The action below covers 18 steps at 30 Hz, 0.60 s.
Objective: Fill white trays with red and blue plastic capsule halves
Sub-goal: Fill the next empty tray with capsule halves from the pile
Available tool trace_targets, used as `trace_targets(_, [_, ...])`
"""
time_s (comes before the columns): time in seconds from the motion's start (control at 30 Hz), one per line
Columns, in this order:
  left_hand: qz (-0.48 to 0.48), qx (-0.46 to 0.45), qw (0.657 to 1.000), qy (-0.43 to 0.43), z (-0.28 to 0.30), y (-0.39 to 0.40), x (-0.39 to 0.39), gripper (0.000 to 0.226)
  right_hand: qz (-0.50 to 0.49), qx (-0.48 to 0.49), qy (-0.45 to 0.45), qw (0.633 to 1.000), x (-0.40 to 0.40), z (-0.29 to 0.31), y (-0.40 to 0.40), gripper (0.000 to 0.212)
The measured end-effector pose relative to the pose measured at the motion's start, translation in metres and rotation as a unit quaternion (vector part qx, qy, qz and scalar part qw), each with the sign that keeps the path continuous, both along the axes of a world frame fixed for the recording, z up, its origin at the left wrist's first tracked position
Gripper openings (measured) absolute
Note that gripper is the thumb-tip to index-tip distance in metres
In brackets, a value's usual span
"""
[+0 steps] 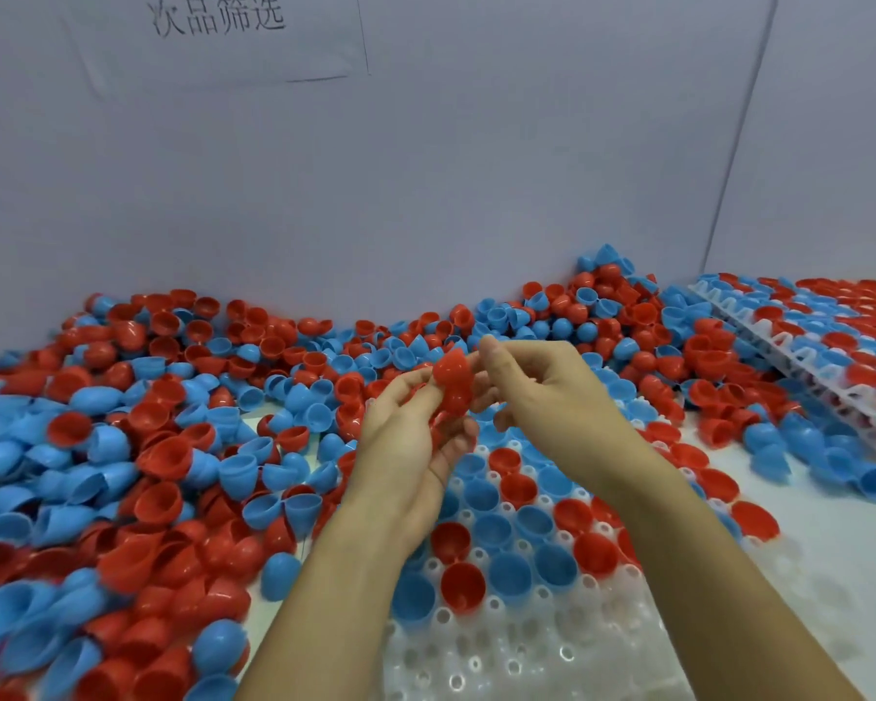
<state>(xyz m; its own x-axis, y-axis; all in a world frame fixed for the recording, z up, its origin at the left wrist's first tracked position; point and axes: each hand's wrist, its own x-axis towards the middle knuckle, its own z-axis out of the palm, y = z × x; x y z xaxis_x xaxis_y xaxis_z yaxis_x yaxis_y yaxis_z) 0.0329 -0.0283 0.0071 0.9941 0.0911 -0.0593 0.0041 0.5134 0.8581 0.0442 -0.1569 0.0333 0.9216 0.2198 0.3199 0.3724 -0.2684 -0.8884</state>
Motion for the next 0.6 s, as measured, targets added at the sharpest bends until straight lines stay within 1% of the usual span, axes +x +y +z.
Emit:
trace_targets(0.07, [0.027, 0.041, 0.998, -0.033, 0.001, 0.004, 0.0, 0.013, 0.0, 0.05, 0.075, 0.996, 0.0, -0.001, 0.0, 0.033])
trace_targets(0.13, [0.03, 0.091, 0.993, -0.074, 0.002, 0.01, 0.0, 0.021, 0.016, 0.096, 0.147, 0.984, 0.001, -0.002, -0.003, 0.019])
trace_targets(0.17, [0.025, 0.117, 0.988, -0.094, 0.002, 0.013, -0.001, 0.025, 0.029, 0.11, 0.17, 0.979, 0.001, -0.003, -0.005, 0.014])
trace_targets(0.23, [0.01, 0.155, 0.98, -0.125, 0.003, 0.017, -0.004, 0.03, 0.055, 0.113, 0.188, 0.974, 0.0, -0.003, -0.01, 0.015])
trace_targets(0.37, [-0.014, 0.212, 0.965, -0.152, 0.006, 0.02, -0.009, 0.031, 0.065, 0.073, 0.183, 0.978, -0.004, -0.005, -0.011, 0.021])
trace_targets(0.4, [-0.018, 0.219, 0.964, -0.153, 0.007, 0.019, -0.01, 0.031, 0.069, 0.063, 0.181, 0.979, -0.006, -0.005, -0.008, 0.024])
trace_targets(0.47, [-0.02, 0.205, 0.967, -0.148, 0.009, 0.019, -0.01, 0.03, 0.071, 0.061, 0.177, 0.98, -0.009, -0.003, -0.004, 0.031])
trace_targets(0.5, [-0.013, 0.19, 0.971, -0.143, 0.012, 0.019, -0.011, 0.028, 0.068, 0.056, 0.168, 0.982, -0.012, 0.001, -0.003, 0.029])
trace_targets(0.53, [0.006, 0.178, 0.974, -0.137, 0.014, 0.022, -0.01, 0.026, 0.061, 0.037, 0.147, 0.987, -0.014, 0.005, -0.003, 0.022])
trace_targets(0.57, [0.033, 0.169, 0.977, -0.124, 0.016, 0.025, -0.01, 0.025, 0.051, -0.008, 0.111, 0.992, -0.017, 0.009, -0.003, 0.01])
trace_targets(0.6, [0.059, 0.154, 0.98, -0.114, 0.017, 0.032, -0.007, 0.025, 0.048, -0.073, 0.073, 0.994, -0.021, 0.014, -0.004, 0.003])
